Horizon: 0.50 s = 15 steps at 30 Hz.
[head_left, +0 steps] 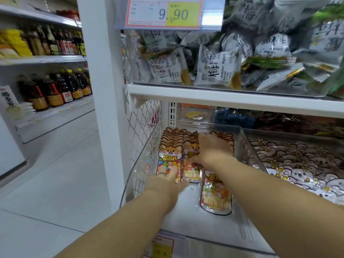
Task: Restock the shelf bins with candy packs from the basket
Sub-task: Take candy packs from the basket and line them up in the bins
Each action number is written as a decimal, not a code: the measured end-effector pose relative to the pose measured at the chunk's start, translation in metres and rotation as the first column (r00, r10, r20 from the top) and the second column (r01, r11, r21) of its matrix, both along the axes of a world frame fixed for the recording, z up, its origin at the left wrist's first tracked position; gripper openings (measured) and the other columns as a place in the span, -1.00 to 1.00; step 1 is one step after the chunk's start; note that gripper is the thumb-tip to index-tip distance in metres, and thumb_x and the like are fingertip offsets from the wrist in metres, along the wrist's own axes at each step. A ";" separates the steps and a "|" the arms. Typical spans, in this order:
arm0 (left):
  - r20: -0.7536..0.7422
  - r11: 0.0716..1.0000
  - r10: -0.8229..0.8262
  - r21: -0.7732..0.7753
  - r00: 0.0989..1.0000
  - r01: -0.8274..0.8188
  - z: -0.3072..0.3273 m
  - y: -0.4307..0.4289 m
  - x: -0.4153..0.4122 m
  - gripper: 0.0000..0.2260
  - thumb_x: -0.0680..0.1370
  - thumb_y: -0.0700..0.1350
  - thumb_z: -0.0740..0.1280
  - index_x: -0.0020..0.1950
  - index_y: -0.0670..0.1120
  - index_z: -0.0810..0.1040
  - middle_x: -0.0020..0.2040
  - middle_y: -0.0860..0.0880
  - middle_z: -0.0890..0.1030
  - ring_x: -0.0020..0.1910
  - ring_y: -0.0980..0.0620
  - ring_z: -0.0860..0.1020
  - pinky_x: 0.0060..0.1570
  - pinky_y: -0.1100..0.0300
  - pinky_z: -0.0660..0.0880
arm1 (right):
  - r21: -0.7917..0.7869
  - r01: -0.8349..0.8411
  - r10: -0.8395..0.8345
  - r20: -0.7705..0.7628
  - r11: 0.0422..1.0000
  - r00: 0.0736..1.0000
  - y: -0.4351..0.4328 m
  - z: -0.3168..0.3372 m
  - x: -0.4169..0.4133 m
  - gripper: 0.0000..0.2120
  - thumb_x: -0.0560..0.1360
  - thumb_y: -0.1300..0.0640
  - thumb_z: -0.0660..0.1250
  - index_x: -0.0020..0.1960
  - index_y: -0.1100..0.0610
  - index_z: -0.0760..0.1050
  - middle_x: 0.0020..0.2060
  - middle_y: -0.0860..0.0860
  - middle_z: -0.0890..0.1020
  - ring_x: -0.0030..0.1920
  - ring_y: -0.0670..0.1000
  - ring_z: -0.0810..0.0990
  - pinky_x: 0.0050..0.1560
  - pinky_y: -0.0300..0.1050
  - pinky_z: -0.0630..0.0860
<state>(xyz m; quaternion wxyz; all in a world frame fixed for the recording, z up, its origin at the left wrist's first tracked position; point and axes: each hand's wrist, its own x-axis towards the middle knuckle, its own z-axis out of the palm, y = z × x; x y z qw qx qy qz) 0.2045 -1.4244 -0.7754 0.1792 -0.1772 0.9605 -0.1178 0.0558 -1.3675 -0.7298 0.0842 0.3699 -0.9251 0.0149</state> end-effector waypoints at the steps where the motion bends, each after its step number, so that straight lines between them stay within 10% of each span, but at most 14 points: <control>1: -0.001 1.000 -0.010 -0.014 1.000 0.010 0.000 -0.002 -0.001 -0.26 0.61 -0.25 0.23 0.63 0.21 -0.07 0.60 -0.17 -0.15 0.57 -0.32 -0.06 0.43 -0.17 0.27 | -0.025 0.020 -0.020 0.005 0.999 1.000 0.000 -0.001 -0.002 -0.52 0.42 -0.10 0.51 0.18 0.09 0.41 -0.02 -0.01 0.60 -0.16 0.05 0.55 -0.28 -0.11 0.44; 10: 0.027 0.991 -0.072 -0.113 0.997 0.075 -0.002 -0.014 -0.011 -0.26 0.64 -0.20 0.24 0.61 0.28 -0.13 0.61 -0.14 -0.12 0.58 -0.27 -0.05 0.41 -0.16 0.26 | -0.130 -0.054 0.061 0.047 0.990 0.997 0.010 0.012 0.008 -0.34 0.41 0.09 0.53 0.39 0.05 0.27 0.34 0.07 0.35 -0.06 0.10 0.59 -0.16 0.01 0.61; 12: 0.020 0.992 -0.073 -0.105 0.997 0.075 -0.002 -0.014 -0.010 -0.28 0.65 -0.18 0.23 0.61 0.29 -0.10 0.60 -0.16 -0.10 0.57 -0.28 -0.03 0.39 -0.15 0.26 | 0.016 -0.192 0.192 -0.071 0.981 0.979 0.022 0.018 0.024 -0.54 0.46 0.18 0.45 0.30 0.08 0.39 0.17 0.08 0.49 -0.10 0.09 0.59 -0.15 -0.01 0.61; 15: 0.002 0.996 -0.063 -0.069 0.998 0.063 -0.001 -0.014 -0.008 -0.35 0.65 -0.15 0.19 0.60 0.28 -0.05 0.60 -0.15 -0.08 0.57 -0.27 -0.04 0.41 -0.14 0.25 | 0.376 -0.479 0.402 0.268 0.793 0.876 0.047 -0.002 0.055 -0.65 0.48 0.12 0.45 0.24 0.08 0.51 0.09 0.06 0.60 0.07 0.13 0.59 0.00 -0.02 0.57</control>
